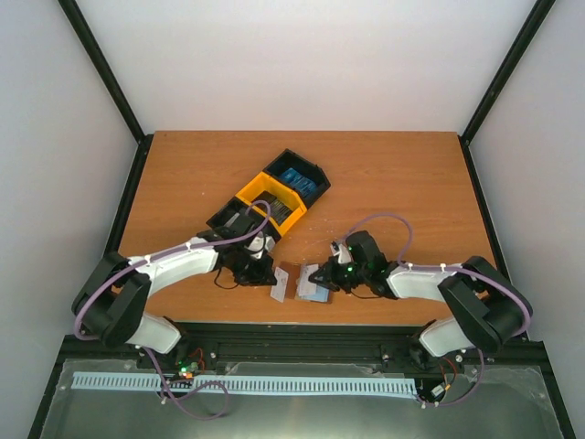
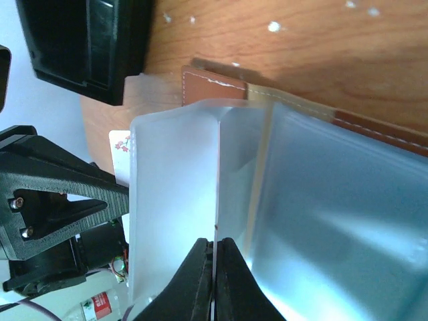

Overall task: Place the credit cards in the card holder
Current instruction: Turn over the card slot in the card holder.

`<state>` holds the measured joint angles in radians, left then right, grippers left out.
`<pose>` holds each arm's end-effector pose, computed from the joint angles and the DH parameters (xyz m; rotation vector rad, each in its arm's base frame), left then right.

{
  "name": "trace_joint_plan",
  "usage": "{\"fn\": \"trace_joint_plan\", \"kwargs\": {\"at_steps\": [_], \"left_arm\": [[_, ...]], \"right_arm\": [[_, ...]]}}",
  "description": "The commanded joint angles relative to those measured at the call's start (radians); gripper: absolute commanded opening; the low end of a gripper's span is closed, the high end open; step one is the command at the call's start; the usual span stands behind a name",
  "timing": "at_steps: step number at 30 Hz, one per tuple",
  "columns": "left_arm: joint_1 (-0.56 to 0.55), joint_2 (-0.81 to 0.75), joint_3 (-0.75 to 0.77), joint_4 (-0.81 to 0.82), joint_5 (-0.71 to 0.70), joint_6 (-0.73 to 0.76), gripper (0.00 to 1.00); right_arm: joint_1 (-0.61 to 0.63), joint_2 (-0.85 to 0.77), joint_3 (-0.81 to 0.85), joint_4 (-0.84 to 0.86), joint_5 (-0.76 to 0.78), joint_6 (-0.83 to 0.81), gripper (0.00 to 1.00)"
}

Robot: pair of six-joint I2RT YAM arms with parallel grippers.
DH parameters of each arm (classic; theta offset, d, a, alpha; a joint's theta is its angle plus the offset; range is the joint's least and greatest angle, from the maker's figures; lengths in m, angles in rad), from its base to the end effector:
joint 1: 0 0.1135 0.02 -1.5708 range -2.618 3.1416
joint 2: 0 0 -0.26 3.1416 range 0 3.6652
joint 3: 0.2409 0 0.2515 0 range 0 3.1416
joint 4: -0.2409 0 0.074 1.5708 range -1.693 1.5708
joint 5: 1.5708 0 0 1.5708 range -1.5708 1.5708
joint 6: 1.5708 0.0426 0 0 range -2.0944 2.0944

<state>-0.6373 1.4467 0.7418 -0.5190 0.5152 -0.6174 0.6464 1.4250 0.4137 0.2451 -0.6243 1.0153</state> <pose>0.1888 -0.1659 0.1545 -0.1666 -2.9678 0.9387 0.1773 0.1650 0.1203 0.1298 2.7010 1.4247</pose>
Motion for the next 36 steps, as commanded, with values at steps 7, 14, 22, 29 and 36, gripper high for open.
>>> {"fn": "trace_joint_plan", "kwargs": {"at_steps": [7,14,22,29,36], "left_arm": [[-0.010,-0.088,0.042,-0.039,-0.086,-0.036,0.01],[-0.010,-0.165,0.103,-0.081,-0.169,-0.033,0.01],[-0.009,-0.194,0.077,-0.023,-0.087,-0.009,0.01],[-0.010,-0.081,0.037,0.031,-0.047,0.016,0.01],[-0.009,-0.015,0.004,0.037,-0.093,0.034,0.01]], "right_arm": [[0.024,0.057,0.072,0.072,-0.019,-0.039,0.03],[0.047,0.140,0.122,0.031,0.006,-0.080,0.03],[0.060,0.173,0.164,-0.084,0.074,-0.114,0.03],[0.061,0.156,0.162,-0.089,0.080,-0.121,0.03],[0.061,0.103,0.127,-0.058,0.091,-0.108,0.03]]}}
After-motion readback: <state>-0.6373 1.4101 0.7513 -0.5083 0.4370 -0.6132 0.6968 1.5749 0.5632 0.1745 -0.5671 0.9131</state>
